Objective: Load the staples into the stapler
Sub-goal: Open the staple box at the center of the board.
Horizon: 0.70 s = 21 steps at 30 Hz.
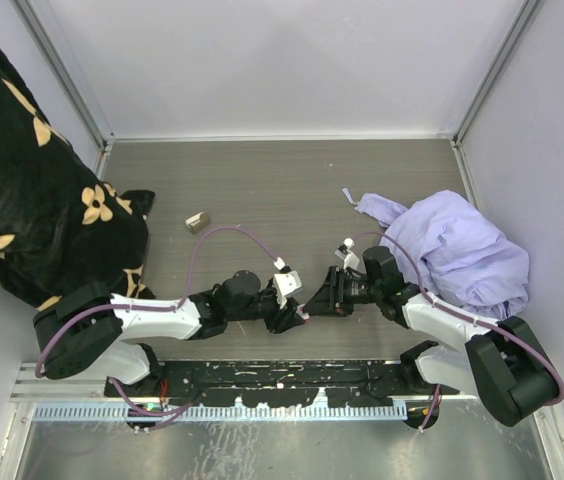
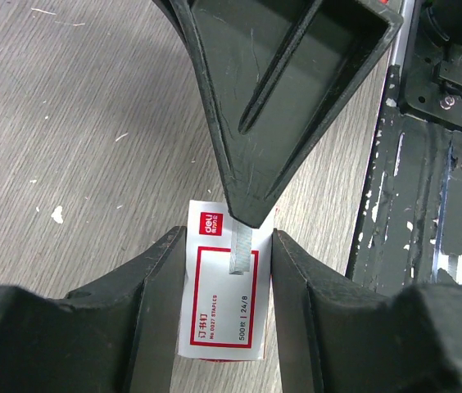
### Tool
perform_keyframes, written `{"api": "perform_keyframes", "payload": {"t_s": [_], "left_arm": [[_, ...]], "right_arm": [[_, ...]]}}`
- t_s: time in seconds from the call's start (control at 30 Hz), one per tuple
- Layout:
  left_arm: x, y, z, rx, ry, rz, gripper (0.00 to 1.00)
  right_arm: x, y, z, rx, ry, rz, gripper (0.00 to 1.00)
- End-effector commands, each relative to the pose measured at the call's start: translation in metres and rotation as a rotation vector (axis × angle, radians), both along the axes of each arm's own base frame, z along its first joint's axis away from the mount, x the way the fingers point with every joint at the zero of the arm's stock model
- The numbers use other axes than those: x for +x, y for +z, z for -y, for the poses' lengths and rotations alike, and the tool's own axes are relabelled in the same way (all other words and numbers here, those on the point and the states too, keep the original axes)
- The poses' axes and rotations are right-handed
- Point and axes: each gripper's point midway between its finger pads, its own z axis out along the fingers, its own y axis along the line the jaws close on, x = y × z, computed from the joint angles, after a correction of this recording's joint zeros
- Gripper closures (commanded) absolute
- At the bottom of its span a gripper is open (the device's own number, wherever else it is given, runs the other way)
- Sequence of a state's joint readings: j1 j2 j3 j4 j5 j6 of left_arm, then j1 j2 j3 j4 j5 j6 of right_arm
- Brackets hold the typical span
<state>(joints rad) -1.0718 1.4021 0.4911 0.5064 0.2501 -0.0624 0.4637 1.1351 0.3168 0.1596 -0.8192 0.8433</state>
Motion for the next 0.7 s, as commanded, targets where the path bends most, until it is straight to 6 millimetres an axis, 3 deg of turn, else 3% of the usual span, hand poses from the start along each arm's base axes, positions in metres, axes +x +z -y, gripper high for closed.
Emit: {"api": "perform_keyframes", "payload": {"t_s": [0.0, 0.67], "left_arm": [[0.0005, 0.0219, 0.0082, -0.077, -0.02, 0.043, 0.56], [0.0008, 0.0196, 0.0078, -0.066, -0.02, 0.04, 0.56]], "right_arm": [[0.0142, 0.0227, -0.0083, 0.045, -0.003, 0.085, 0.6], [0.0182, 0.0301, -0.0082, 0.038, -0.013, 0.109, 0.65]]}}
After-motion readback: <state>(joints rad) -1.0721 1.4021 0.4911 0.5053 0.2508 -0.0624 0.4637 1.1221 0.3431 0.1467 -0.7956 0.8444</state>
